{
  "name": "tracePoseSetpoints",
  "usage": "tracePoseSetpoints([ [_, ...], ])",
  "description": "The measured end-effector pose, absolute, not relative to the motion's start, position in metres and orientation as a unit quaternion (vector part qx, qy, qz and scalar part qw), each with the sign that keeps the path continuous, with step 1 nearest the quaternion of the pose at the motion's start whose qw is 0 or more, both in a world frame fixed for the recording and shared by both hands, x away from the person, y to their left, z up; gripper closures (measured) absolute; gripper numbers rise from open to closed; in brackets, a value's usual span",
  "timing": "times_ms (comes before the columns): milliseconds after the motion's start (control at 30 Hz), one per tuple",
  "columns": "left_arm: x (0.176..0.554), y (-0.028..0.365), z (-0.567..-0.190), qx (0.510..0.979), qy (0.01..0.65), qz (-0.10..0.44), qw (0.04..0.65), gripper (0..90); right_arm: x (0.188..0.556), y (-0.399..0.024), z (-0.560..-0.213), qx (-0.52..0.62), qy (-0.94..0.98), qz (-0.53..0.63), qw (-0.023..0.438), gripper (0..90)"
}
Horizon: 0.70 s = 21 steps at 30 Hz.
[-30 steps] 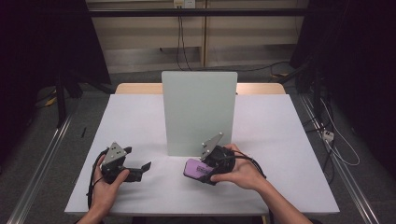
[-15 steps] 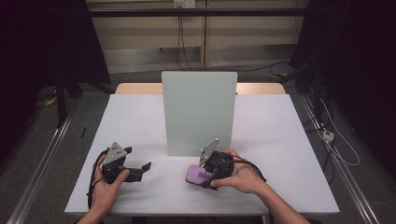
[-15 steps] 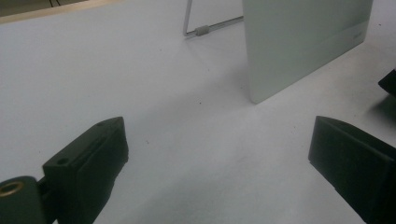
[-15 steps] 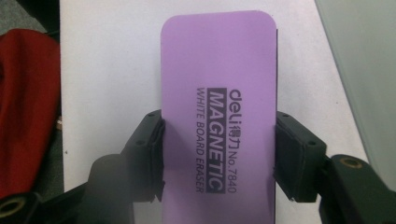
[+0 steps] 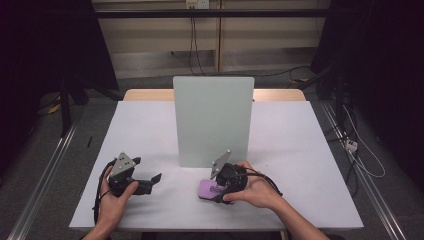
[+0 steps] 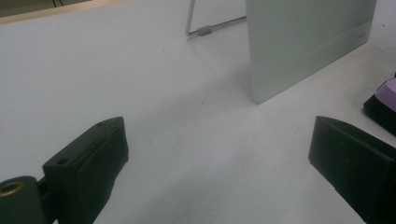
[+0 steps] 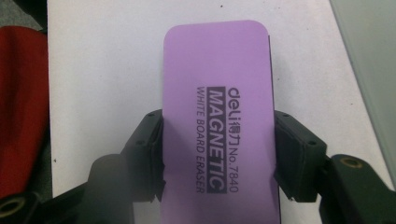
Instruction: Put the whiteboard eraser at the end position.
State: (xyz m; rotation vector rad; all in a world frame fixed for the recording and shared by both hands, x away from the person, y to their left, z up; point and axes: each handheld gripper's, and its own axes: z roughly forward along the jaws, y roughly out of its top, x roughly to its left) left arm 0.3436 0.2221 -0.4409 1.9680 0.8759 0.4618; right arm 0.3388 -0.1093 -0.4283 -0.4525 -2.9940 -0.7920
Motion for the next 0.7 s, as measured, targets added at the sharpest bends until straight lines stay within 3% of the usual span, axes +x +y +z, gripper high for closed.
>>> tracePoseSetpoints([
  [500, 0.3436, 0.2227, -0.4406, 0.795, 0.358, 0.19, 0.452, 4.8, 0.3399, -0.1119, -0.4313, -0.165, -0.951, -0.263, 0.012, 40.7],
  [700, 0.3434, 0.2227, -0.4406, 0.792, 0.361, 0.189, 0.454, 4.9, 0.341, -0.1135, -0.4323, -0.165, -0.949, -0.267, 0.014, 36.2],
])
